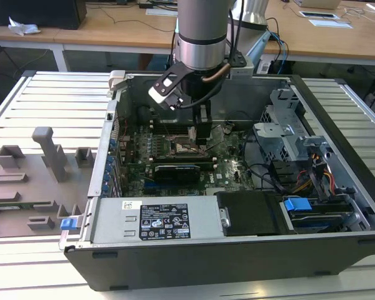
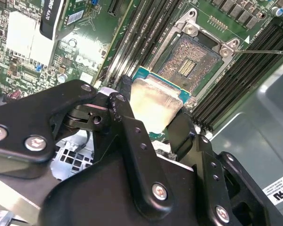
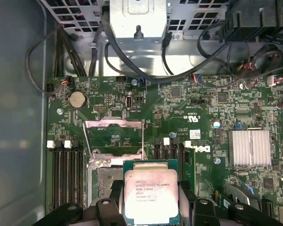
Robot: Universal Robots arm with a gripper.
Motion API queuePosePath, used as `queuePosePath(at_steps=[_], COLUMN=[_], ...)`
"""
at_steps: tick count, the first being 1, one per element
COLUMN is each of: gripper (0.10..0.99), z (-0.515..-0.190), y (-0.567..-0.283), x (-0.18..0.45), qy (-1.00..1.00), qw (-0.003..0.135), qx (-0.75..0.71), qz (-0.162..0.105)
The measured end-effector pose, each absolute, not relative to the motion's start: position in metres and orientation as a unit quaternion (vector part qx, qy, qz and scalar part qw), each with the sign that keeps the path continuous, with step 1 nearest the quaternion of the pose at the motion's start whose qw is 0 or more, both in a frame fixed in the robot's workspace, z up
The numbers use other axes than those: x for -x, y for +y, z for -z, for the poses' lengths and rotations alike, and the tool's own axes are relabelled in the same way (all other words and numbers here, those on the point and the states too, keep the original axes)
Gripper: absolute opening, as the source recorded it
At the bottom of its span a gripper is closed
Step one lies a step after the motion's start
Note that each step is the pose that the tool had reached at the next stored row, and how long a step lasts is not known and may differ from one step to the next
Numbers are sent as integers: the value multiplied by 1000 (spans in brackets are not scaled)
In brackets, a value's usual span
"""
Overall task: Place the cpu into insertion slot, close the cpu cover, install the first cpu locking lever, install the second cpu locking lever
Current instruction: 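Place the cpu into insertion slot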
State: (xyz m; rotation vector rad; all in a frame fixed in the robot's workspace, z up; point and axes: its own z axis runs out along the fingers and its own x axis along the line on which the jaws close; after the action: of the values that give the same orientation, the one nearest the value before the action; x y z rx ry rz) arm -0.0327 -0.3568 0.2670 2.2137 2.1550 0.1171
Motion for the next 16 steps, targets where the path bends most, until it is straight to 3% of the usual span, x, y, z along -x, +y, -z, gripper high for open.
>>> queuePosePath(at_steps=[16], gripper=[545], z=[-267], y=[-357], x=[33], qy=[661], qw=[27], qx=[-749], qz=[-37])
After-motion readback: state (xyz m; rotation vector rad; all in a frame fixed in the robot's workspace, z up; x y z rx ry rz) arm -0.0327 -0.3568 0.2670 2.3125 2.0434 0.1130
